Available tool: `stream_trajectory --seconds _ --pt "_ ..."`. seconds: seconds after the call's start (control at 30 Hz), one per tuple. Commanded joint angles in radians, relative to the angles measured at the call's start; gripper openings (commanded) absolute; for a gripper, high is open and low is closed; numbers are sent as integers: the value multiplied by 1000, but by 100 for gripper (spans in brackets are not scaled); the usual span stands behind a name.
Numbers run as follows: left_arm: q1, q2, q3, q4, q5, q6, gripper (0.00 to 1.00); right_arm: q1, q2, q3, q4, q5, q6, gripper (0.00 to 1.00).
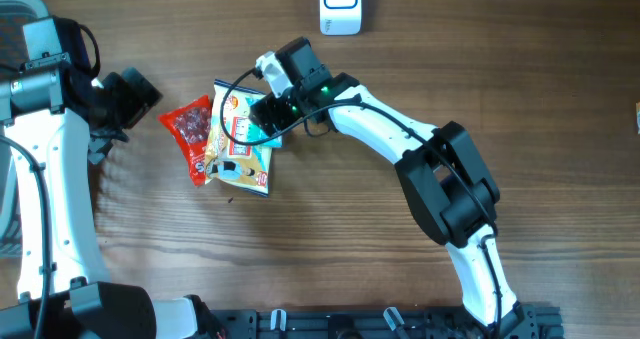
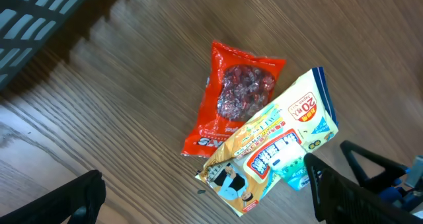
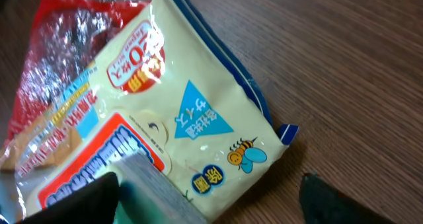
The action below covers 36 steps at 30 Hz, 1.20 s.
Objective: Scan the item barcode
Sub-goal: 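Reach the right gripper to the teal tissue pack and grasp it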
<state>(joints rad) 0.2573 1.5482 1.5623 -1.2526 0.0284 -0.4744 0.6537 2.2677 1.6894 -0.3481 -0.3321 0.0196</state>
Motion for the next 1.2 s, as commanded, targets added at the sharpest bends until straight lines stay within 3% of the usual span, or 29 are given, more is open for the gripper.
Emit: stream_trajectory --seconds 0.0,0.33,0.43,0.47,0.5,0.6,0.67,0.77,0.8,0.87,0.9,1.03,1.17 --pt "3 2 1 0 8 -9 100 -2 20 -3 -31 -66 -45 81" --pt "3 2 1 0 8 -9 100 -3 -23 -2 -262 -115 48 84" --pt "3 2 1 0 8 -9 100 -3 -84 -1 -349 -115 71 88" --pt "3 2 1 0 8 -9 100 -3 -126 -1 -382 -105 68 93" --pt "3 2 1 0 8 -9 100 -3 -161 -1 -385 -79 68 99" --pt "3 2 1 0 8 -9 100 -3 -227 -1 -315 20 39 99" --pt "3 2 1 0 8 -9 100 -3 -239 -2 -191 42 -26 95" --pt "3 2 1 0 8 -9 100 -3 -206 -3 -78 -11 -82 65" --pt "3 2 1 0 8 -9 100 -3 -188 -3 -54 -60 -105 65" --pt "3 2 1 0 8 -9 100 -3 -142 -3 -43 -166 -177 79" --pt "3 2 1 0 8 -9 100 -3 -116 -3 -42 -190 -180 80" --pt "3 2 1 0 8 -9 100 -4 -23 -3 -43 -193 -200 80" --pt "3 2 1 0 8 -9 100 -4 -5 -3 -80 -193 -200 74"
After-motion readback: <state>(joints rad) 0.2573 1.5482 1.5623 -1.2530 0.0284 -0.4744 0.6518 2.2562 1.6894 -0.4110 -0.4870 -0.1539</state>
